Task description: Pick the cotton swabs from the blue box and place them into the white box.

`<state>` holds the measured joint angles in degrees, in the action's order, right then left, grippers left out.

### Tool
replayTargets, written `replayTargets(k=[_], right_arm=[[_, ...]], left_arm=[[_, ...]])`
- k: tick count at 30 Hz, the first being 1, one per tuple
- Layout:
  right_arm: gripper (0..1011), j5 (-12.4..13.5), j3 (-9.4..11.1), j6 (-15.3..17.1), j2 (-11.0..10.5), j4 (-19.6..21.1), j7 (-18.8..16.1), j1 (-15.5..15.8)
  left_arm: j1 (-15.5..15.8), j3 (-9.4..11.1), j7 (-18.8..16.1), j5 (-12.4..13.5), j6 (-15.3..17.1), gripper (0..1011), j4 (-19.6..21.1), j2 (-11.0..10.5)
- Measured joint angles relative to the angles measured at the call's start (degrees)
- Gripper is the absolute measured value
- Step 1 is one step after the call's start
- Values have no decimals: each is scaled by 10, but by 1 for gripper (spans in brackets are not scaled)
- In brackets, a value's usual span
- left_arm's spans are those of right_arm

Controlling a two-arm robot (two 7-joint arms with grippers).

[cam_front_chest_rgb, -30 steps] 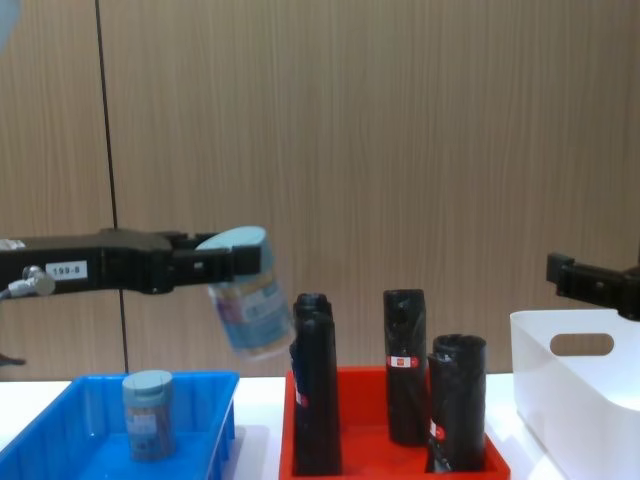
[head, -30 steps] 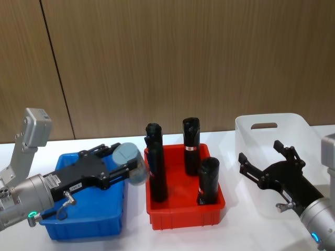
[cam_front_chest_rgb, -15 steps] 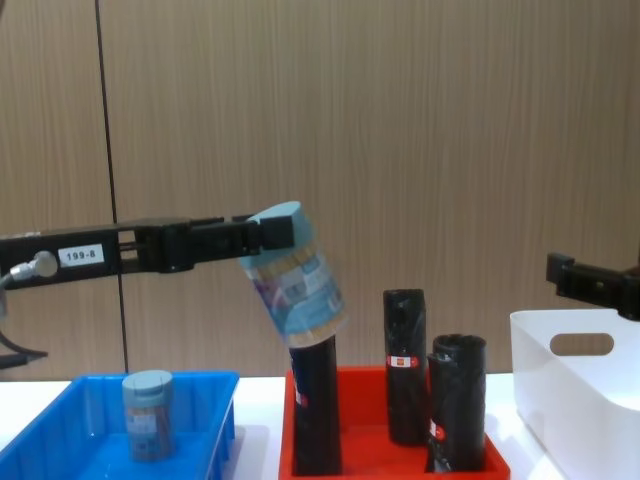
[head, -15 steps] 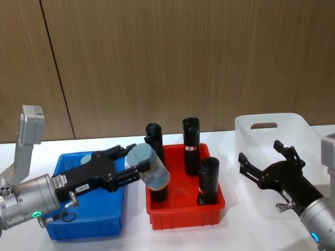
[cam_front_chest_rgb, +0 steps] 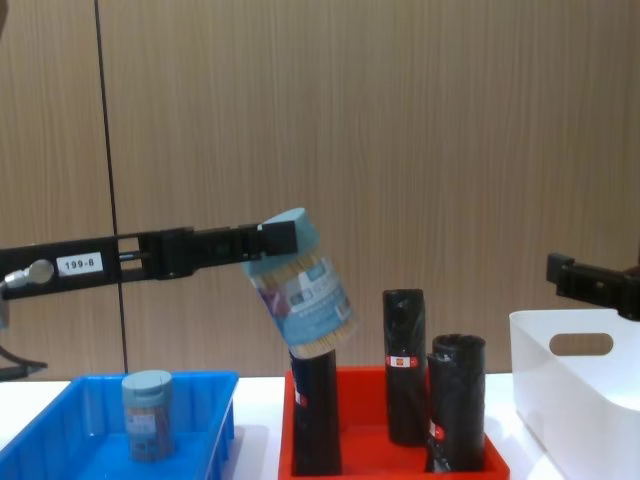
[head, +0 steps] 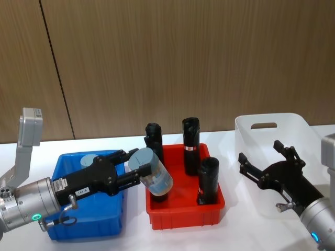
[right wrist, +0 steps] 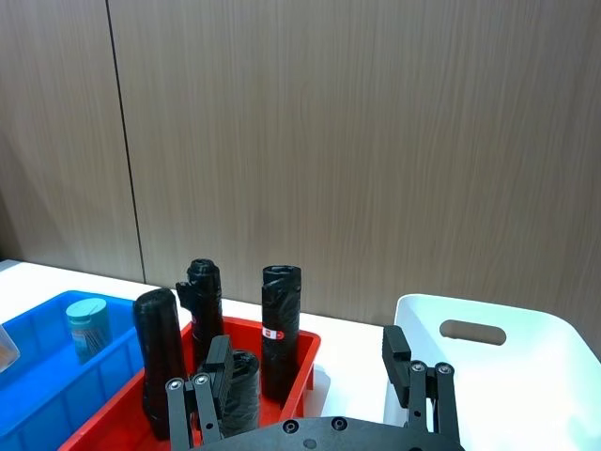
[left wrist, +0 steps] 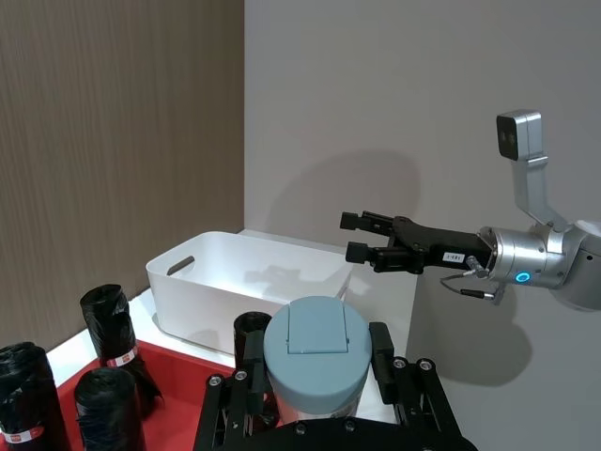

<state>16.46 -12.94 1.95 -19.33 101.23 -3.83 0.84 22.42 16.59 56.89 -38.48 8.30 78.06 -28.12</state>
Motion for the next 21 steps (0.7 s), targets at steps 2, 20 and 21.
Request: replayTargets(k=[2, 20, 21], right_arm=[[1002, 0, 0, 0, 0, 0, 0, 0], [1002, 3, 3, 21, -11, 4, -57, -4], [1002, 5, 4, 25, -13, 5, -68, -6]], left_arm=[[0, 0, 1, -1, 1, 666, -1, 0], [1, 2, 7, -8, 3, 666, -6, -1], [1, 2, 7, -8, 3, 666, -6, -1]])
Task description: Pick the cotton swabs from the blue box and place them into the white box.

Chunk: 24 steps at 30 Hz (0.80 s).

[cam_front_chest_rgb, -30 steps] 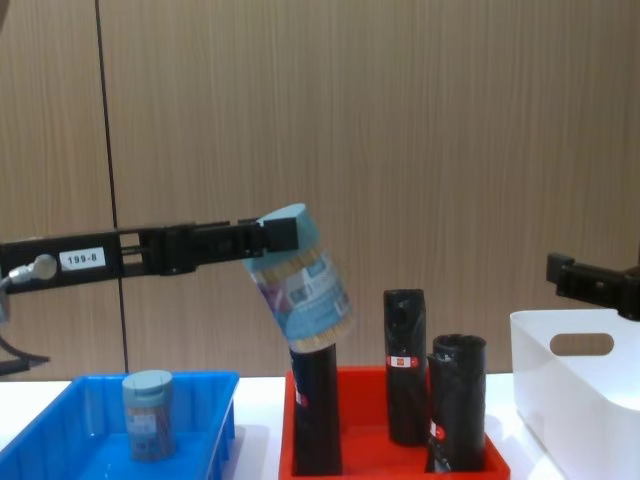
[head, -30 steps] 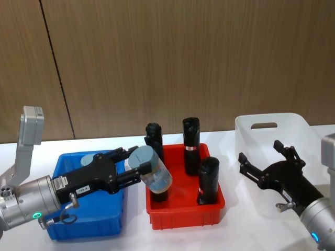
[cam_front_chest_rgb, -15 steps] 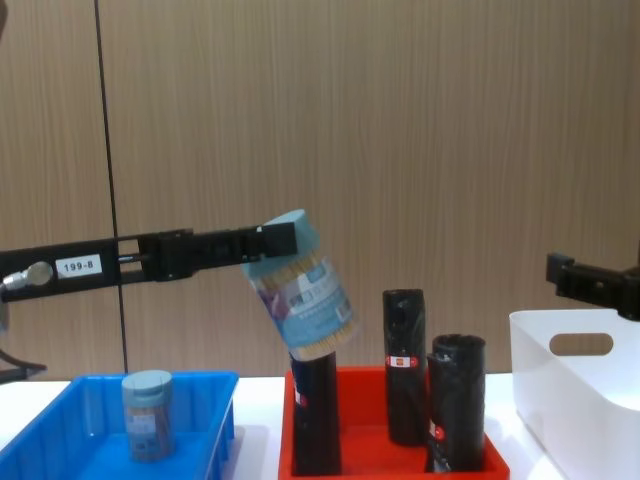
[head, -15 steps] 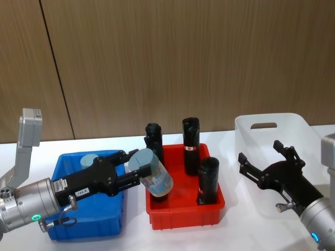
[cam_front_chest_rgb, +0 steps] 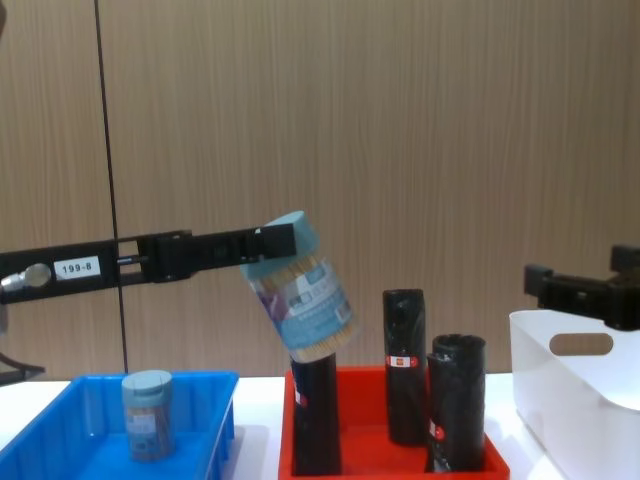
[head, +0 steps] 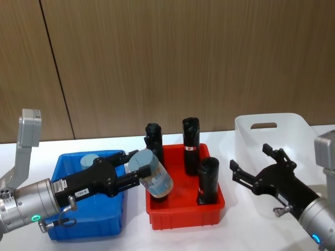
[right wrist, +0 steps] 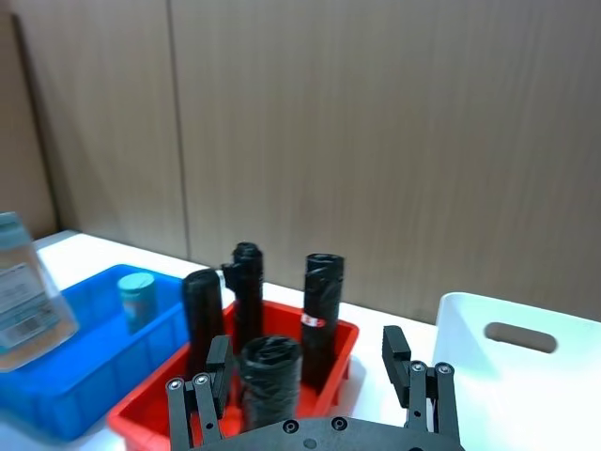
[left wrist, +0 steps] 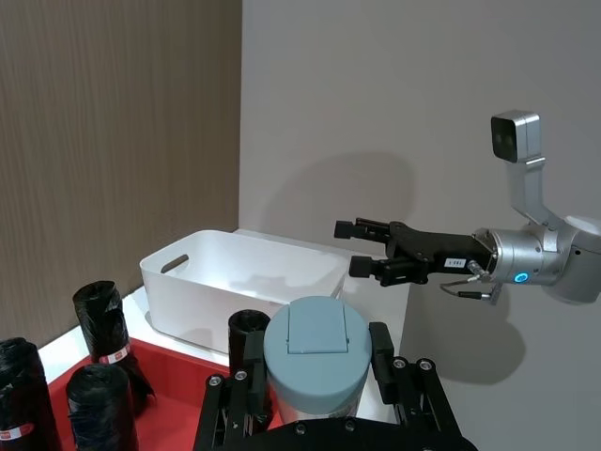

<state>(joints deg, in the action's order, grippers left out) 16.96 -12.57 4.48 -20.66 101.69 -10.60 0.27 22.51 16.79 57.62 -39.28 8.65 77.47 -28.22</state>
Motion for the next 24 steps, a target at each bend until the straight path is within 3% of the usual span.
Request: replayTargets(k=[14, 24], right_arm=[[1002, 15, 5, 48, -22, 6, -112, -21], [1002, 8, -3, 87, -25, -1, -198, -52]], left_arm=[[0, 0, 1, -1, 1, 668, -1, 0], [0, 0, 1, -2, 1, 666, -1, 0]])
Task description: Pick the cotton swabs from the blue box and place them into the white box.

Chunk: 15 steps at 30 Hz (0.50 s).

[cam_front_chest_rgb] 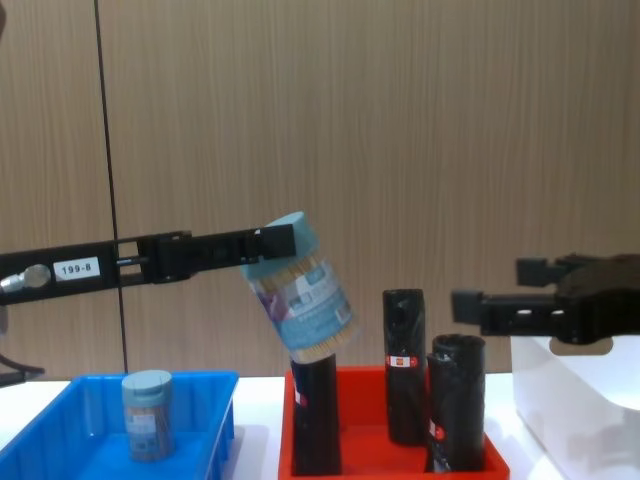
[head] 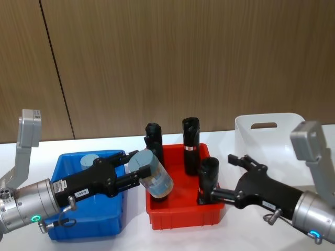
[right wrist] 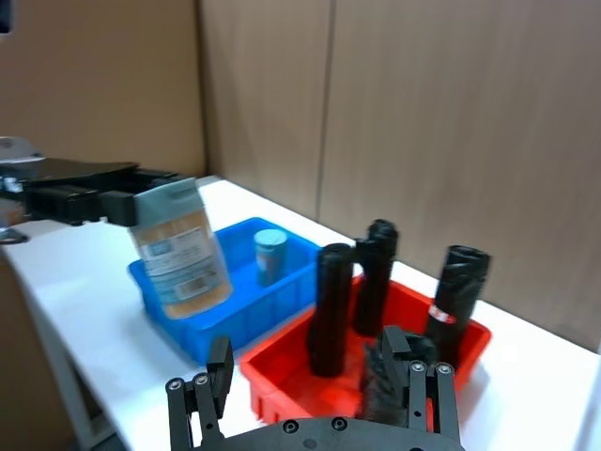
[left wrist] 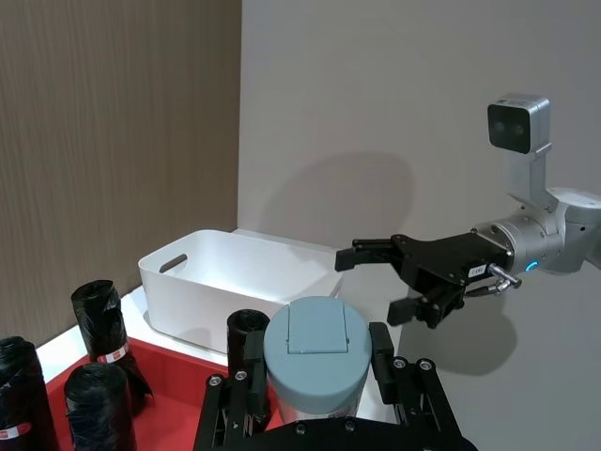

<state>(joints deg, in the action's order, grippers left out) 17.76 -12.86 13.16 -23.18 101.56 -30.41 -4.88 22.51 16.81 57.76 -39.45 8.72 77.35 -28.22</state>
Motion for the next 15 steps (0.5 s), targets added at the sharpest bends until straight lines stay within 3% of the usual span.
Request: replayTargets(k=[5, 15], right_arm=[[1002, -12, -8, 19, 6, -10, -38, -20], [1002, -34, -25, 34, 22, -36, -81, -55]], left_arm=[[0, 0, 0, 0, 0, 666, 0, 0], [0, 0, 0, 0, 0, 666, 0, 0]])
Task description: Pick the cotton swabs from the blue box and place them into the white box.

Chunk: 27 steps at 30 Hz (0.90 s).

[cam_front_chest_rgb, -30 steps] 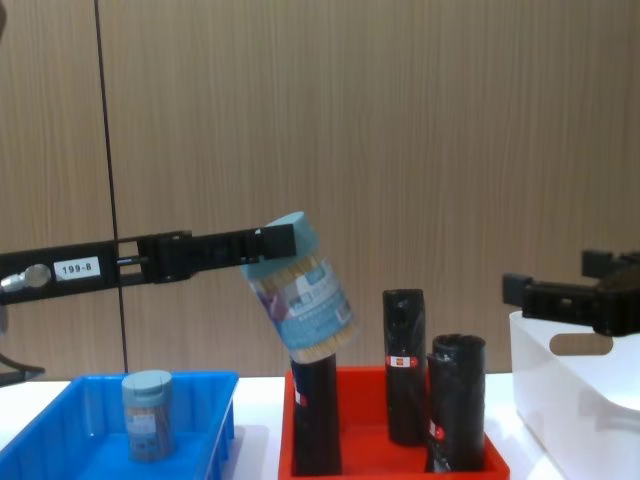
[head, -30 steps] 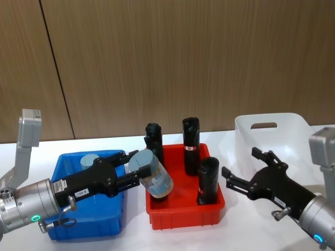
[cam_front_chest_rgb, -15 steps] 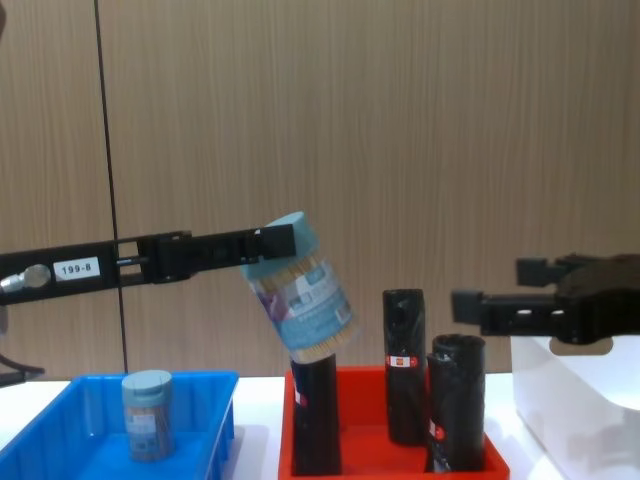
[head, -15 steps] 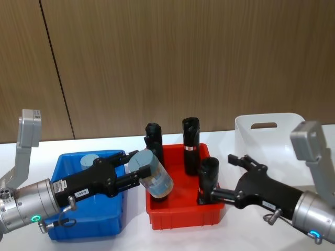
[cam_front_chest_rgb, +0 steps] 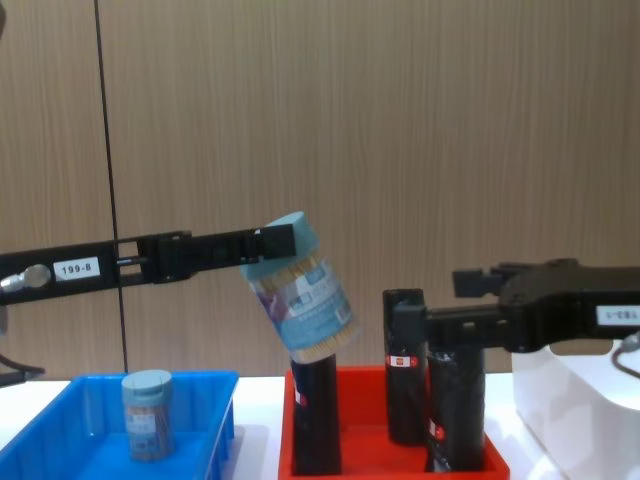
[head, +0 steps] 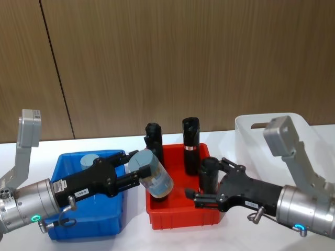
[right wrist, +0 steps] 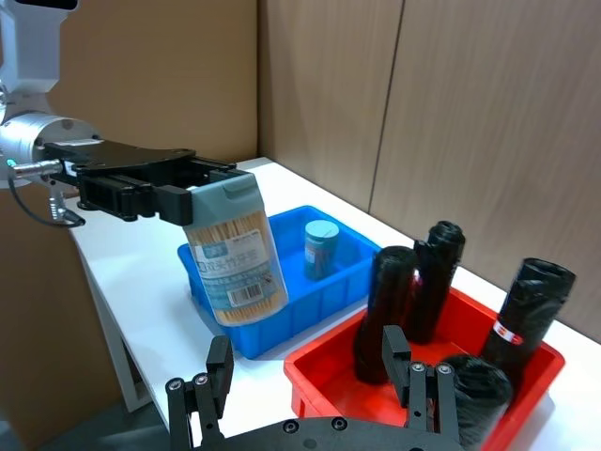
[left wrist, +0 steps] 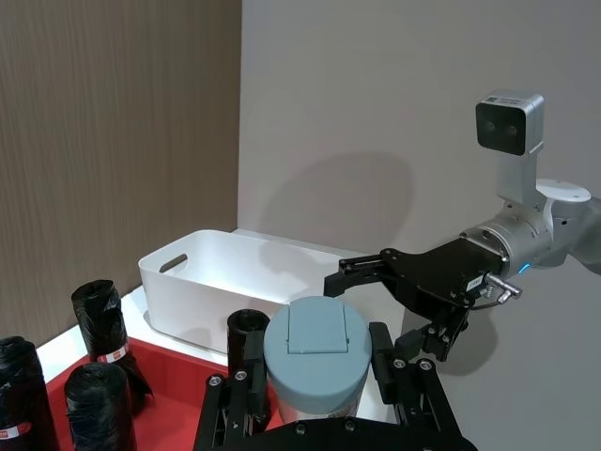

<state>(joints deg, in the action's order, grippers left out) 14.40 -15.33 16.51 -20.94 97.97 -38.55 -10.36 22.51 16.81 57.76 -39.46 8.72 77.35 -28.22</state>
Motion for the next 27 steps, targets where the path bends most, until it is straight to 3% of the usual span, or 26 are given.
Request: replayTargets(k=[27], right_arm=[[1002, -42, -39, 11, 41, -48, -61, -65]], left_arm=[[0, 0, 0, 0, 0, 668, 0, 0]])
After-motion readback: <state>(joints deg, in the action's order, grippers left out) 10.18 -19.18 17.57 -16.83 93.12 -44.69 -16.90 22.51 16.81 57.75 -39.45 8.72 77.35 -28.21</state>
